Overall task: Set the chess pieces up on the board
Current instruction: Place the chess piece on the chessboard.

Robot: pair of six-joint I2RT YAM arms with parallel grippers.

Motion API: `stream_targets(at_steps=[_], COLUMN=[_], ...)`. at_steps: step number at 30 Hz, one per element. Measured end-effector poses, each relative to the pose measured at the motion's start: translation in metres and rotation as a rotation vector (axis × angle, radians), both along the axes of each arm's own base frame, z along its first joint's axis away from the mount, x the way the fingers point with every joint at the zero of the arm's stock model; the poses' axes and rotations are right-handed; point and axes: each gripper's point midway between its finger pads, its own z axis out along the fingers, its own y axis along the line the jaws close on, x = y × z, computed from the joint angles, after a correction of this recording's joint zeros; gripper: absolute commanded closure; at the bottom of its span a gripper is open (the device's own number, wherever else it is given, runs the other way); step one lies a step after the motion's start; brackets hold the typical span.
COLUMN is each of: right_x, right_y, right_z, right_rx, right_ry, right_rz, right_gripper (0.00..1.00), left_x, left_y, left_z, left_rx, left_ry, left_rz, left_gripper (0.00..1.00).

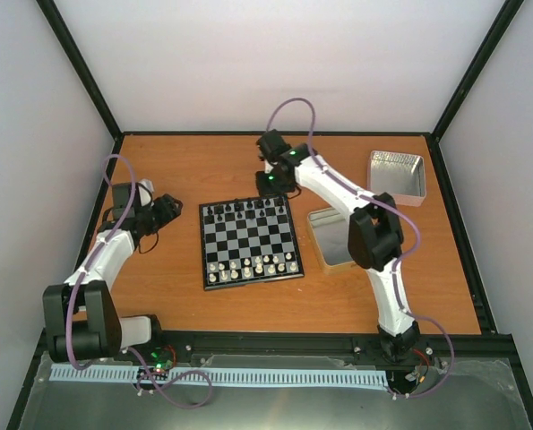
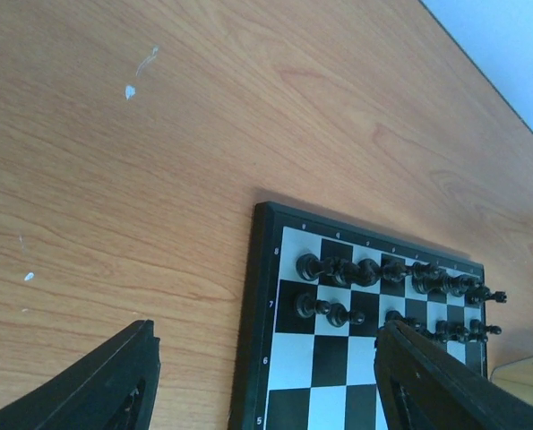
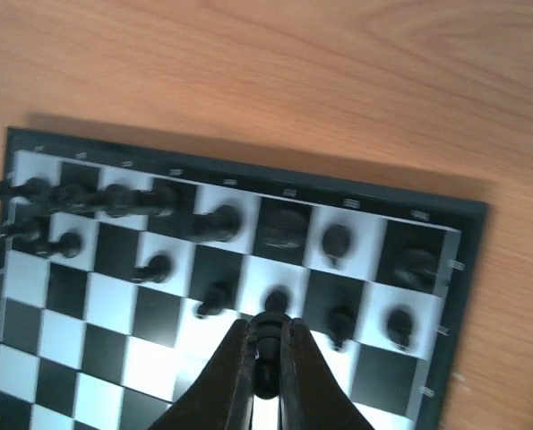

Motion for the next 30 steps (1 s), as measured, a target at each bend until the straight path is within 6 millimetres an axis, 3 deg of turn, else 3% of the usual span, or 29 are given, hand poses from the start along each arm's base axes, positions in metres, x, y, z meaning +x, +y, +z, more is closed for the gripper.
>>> stream_targets(at_steps=[8, 12, 23, 30], right_x=[-0.023, -0.038, -0.048, -0.043], right_y=[0.092, 0.119, 0.12, 0.126], right_z=[-0.003, -0.006, -0.045, -0.059], right_rx=[-0.004, -0.008, -0.074, -0.073], right_ry=[-0.052, -0.061, -0.003, -0.014], right_rz=[0.207, 0.28, 0.335, 0.346], right_gripper=[0.97, 0.97, 0.97, 0.97], left_x=[-0.005, -0.01, -0.016, -0.016], left_y=[-0.003, -0.004, -0.008, -0.011], left_z=[-0.017, -0.024, -0.037, -0.044], left_rx=[0.001, -0.001, -0.019, -0.032], left_ry=[0.053, 0.078, 0.116, 0.139], left_rz=[-0.029, -0.038, -0.056, -0.064], left_gripper=[0.33, 0.33, 0.33, 0.33])
